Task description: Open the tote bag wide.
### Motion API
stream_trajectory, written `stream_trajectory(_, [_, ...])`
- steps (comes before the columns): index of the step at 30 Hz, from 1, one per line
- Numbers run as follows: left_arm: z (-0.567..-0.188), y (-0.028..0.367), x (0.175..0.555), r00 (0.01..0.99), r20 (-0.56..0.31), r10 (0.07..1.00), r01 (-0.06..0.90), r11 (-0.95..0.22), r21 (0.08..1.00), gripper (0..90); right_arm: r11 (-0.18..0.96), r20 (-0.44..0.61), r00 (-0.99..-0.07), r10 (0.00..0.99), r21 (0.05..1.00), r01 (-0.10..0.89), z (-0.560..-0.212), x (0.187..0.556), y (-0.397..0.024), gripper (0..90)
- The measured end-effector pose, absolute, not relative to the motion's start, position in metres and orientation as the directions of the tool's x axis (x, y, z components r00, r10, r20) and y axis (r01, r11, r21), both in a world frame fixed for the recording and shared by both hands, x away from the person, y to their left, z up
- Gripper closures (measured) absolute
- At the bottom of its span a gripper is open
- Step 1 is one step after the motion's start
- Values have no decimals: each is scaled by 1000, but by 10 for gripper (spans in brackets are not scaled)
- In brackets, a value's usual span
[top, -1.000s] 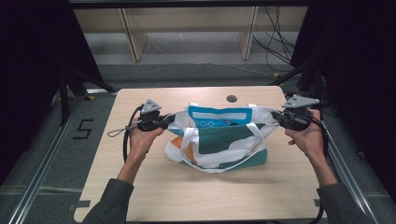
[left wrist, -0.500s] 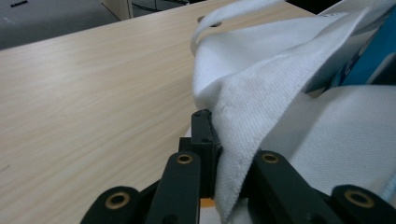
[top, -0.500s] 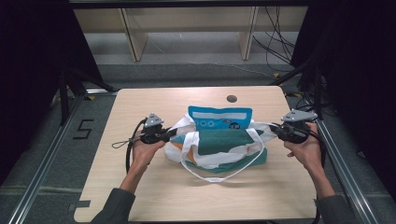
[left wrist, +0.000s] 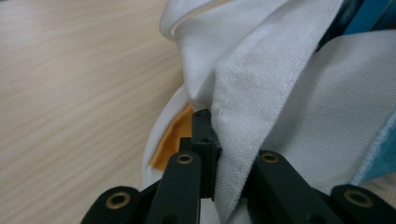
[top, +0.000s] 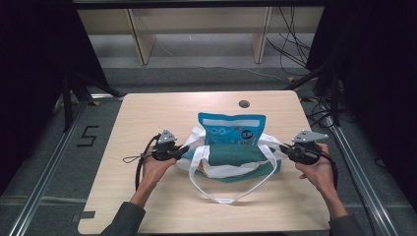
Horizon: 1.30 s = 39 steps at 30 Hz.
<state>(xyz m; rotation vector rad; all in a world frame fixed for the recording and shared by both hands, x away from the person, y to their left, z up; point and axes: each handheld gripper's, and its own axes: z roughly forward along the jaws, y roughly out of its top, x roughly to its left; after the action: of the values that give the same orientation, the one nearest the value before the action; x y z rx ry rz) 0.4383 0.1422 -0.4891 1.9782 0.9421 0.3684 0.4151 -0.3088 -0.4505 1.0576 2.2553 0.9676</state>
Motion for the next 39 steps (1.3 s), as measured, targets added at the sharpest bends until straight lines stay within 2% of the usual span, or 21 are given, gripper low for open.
stream_trajectory(2, [-491, 144, 439, 678, -86, 730, 474, -345, 810, 845, 475, -135, -604, 785, 758, 447, -453, 416, -309, 867])
stream_trajectory(6, [-501, 140, 438, 674, -94, 733, 497, -355, 792, 845, 500, -126, -618, 776, 720, 482, -469, 418, -302, 869])
stream_trajectory(10, [-508, 136, 436, 697, -30, 717, 468, -422, 776, 846, 521, -119, -626, 771, 684, 511, -483, 420, -298, 873])
stream_trajectory(13, [-510, 135, 435, 692, -35, 721, 477, -420, 772, 846, 532, -125, -632, 765, 674, 512, -487, 422, -297, 875])
stream_trajectory(15, [-516, 135, 437, 703, -7, 711, 466, -453, 760, 846, 535, -109, -636, 764, 658, 530, -494, 420, -297, 877])
stream_trajectory(16, [-521, 134, 435, 676, -51, 735, 487, -393, 780, 846, 535, -109, -636, 764, 658, 530, -494, 420, -297, 877])
stream_trajectory(18, [-520, 134, 434, 692, 1, 722, 456, -438, 774, 847, 539, -127, -629, 767, 661, 523, -501, 419, -294, 879])
stream_trajectory(22, [-517, 136, 435, 673, -43, 738, 494, -406, 769, 829, 539, -115, -637, 762, 658, 526, -499, 420, -295, 874])
stream_trajectory(23, [-514, 137, 436, 675, -37, 737, 495, -415, 764, 803, 521, -105, -620, 777, 660, 541, -497, 419, -295, 856])
stream_trajectory(24, [-506, 140, 437, 668, -36, 743, 501, -414, 760, 722, 500, -101, -601, 793, 671, 547, -489, 417, -297, 707])
stream_trajectory(26, [-503, 142, 437, 659, -47, 751, 508, -398, 764, 634, 459, -86, -576, 813, 704, 542, -478, 417, -303, 598])
stream_trajectory(27, [-499, 145, 438, 658, -60, 751, 515, -390, 763, 634, 459, -86, -576, 813, 704, 542, -478, 417, -303, 598])
stream_trajectory(28, [-496, 146, 438, 648, -102, 755, 533, -353, 769, 580, 408, -36, -560, 828, 723, 557, -471, 415, -306, 546])
stream_trajectory(30, [-488, 151, 437, 648, -114, 753, 532, -340, 775, 482, 336, 15, -555, 831, 782, 525, -448, 411, -312, 469])
stream_trajectory(34, [-469, 152, 435, 642, -133, 755, 514, -295, 806, 437, 267, 72, -571, 817, 831, 488, -423, 402, -311, 465])
stream_trajectory(37, [-456, 146, 432, 654, -118, 747, 474, -284, 833, 428, 264, 59, -607, 792, 864, 429, -404, 391, -301, 451])
stream_trajectory(39, [-452, 140, 431, 655, -137, 743, 474, -262, 841, 416, 291, 61, -662, 747, 865, 408, -396, 385, -292, 447])
